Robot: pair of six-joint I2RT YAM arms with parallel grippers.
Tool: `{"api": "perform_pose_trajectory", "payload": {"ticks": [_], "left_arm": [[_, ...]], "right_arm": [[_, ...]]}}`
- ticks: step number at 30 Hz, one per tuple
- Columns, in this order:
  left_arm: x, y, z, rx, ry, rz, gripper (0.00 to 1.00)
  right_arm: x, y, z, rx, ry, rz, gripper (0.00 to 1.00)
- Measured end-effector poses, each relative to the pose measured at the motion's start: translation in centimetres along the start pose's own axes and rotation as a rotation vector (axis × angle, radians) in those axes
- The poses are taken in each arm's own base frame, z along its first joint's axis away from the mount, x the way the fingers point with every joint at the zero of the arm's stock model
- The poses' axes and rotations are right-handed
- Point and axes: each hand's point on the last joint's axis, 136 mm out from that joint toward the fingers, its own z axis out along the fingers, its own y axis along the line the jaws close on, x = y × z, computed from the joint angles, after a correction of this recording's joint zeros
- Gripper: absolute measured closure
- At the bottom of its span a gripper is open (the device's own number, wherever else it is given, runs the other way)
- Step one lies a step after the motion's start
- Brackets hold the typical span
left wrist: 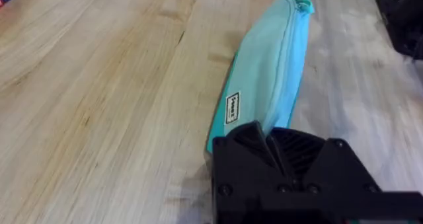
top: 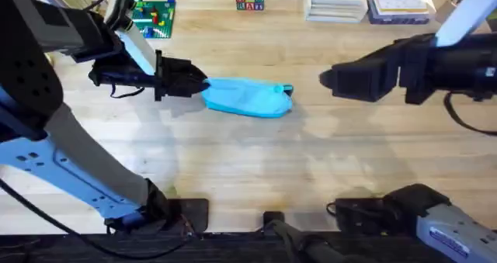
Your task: Unzip the bag, pick up the pens from the table one at a time and place them inside, then zip the bag closed.
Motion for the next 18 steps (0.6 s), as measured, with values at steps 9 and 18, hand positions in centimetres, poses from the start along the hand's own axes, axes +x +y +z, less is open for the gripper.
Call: {"api": "perform_pose_trajectory", "payload": {"ticks": [9, 18], "left_arm": [[0.0, 0.0, 0.0, 0.0, 0.0, 0.0, 0.959], [0.0, 0.0, 0.0, 0.0, 0.0, 0.0, 0.959]], "right_arm": [[1.2, -1.1, -0.8, 0.08, 0.069, -0.119, 0.006], [1.6, -0.3, 0.0, 0.047, 0.118, -0.307, 0.005]]}}
